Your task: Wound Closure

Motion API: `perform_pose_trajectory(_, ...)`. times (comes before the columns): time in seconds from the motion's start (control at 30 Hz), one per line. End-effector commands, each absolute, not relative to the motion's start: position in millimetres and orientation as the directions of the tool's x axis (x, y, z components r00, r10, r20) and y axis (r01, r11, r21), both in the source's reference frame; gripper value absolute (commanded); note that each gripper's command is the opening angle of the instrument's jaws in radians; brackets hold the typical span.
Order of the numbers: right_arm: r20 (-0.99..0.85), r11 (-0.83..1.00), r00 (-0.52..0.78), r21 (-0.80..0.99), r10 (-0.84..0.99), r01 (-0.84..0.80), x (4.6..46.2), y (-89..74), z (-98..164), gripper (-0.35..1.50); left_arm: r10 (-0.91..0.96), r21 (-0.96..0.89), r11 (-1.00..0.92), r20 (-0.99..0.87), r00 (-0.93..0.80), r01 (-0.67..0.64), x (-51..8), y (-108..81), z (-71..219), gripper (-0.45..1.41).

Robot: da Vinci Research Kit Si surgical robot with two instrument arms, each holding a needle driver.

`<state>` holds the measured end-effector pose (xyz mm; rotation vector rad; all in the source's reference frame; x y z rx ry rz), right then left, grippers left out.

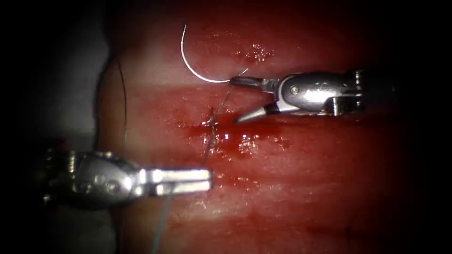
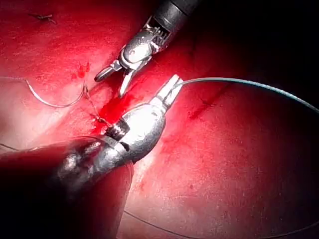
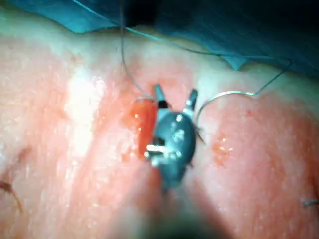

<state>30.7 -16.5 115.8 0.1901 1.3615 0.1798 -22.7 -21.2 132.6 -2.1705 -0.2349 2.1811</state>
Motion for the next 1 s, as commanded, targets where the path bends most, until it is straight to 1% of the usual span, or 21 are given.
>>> perform_pose_trajectory(0.03, -0.951, 0.971, 0.198, 0.238, 0.236, -0.019, 32.6, -18.3, 116.4, 0.88, 0.152, -0.151, -0.985, -0.988, 0.003, 0.083, -23.4, -21.3, 133.7, -0.45)
perform_pose_trajectory(0.13, -0.958, 0.973, 0.17, 0.227, 0.232, -0.048, 33.5, -18.2, 116.6, 0.78, 0.151, -0.15, -0.984, -0.989, -0.001, 0.101, -23.7, -20.0, 134.6, -0.45)
perform_pose_trajectory(0.17, -0.961, 0.972, 0.149, 0.223, 0.231, -0.072, 34.0, -18.1, 116.6, 0.66, 0.149, -0.148, -0.982, -0.989, -0.006, 0.113, -23.6, -19.2, 135.4, -0.45)
perform_pose_trajectory(0.23, -0.966, 0.972, 0.129, 0.211, 0.224, -0.104, 35.6, -18.8, 117.1, 0.54, 0.144, -0.143, -0.982, -0.99, 0.0, 0.127, -23.2, -17.6, 136.8, -0.45)
perform_pose_trajectory(0.3, -0.968, 0.972, 0.121, 0.205, 0.218, -0.115, 36.5, -19.4, 117.5, 0.54, 0.154, -0.151, -0.98, -0.988, 0.011, 0.13, -23.2, -16.7, 137.6, -0.45)
perform_pose_trajectory(0.33, -0.971, 0.973, 0.114, 0.198, 0.212, -0.12, 37.3, -20.1, 118.0, 0.49, 0.159, -0.154, -0.98, -0.987, 0.032, 0.123, -23.2, -15.9, 138.1, -0.45)
perform_pose_trajectory(0.4, -0.975, 0.977, 0.109, 0.18, 0.192, -0.11, 38.6, -21.3, 118.8, 0.46, 0.158, -0.15, -0.983, -0.985, 0.074, 0.107, -23.5, -14.4, 139.0, -0.45)
perform_pose_trajectory(0.47, -0.975, 0.977, 0.107, 0.185, 0.197, -0.109, 39.2, -21.9, 119.2, 0.44, 0.163, -0.155, -0.982, -0.983, 0.078, 0.108, -23.7, -13.6, 139.4, -0.45)
perform_pose_trajectory(0.53, -0.975, 0.977, 0.104, 0.187, 0.198, -0.104, 39.6, -22.3, 119.4, 0.39, 0.162, -0.153, -0.983, -0.983, 0.087, 0.103, -24.0, -12.7, 140.0, -0.45)
perform_pose_trajectory(0.57, -0.975, 0.977, 0.096, 0.191, 0.2, -0.091, 39.8, -22.7, 119.5, 0.24, 0.159, -0.151, -0.985, -0.984, 0.087, 0.086, -24.2, -12.0, 140.6, -0.45)
perform_pose_trajectory(0.63, -0.975, 0.977, 0.085, 0.197, 0.204, -0.084, 39.9, -23.0, 119.5, 0.14, 0.153, -0.147, -0.987, -0.985, 0.08, 0.071, -24.4, -11.3, 141.4, -0.45)
perform_pose_trajectory(0.67, -0.978, 0.977, 0.053, 0.198, 0.202, -0.077, 40.0, -23.5, 119.2, 0.02, 0.141, -0.137, -0.989, -0.987, 0.075, 0.051, -24.7, -10.7, 142.9, -0.45)
perform_pose_trajectory(0.77, -0.978, 0.976, 0.018, 0.205, 0.207, -0.077, 40.2, -24.0, 118.8, -0.11, 0.133, -0.13, -0.99, -0.989, 0.07, 0.045, -24.8, -10.5, 144.3, -0.45)
perform_pose_trajectory(0.83, -0.978, 0.976, -0.014, 0.207, 0.206, -0.068, 40.3, -24.4, 118.5, -0.25, 0.132, -0.129, -0.991, -0.988, 0.076, 0.037, -24.8, -10.6, 146.2, -0.45)
perform_pose_trajectory(0.9, -0.978, 0.976, -0.045, 0.209, 0.206, -0.069, 40.1, -24.7, 118.2, -0.32, 0.127, -0.125, -0.992, -0.989, 0.072, 0.035, -24.5, -10.5, 147.8, -0.45)
perform_pose_trajectory(1.0, -0.97, 0.969, -0.095, 0.231, 0.223, -0.084, 39.3, -24.8, 117.9, -0.33, 0.126, -0.124, -0.992, -0.99, 0.07, 0.028, -24.0, -10.3, 149.7, -0.45)
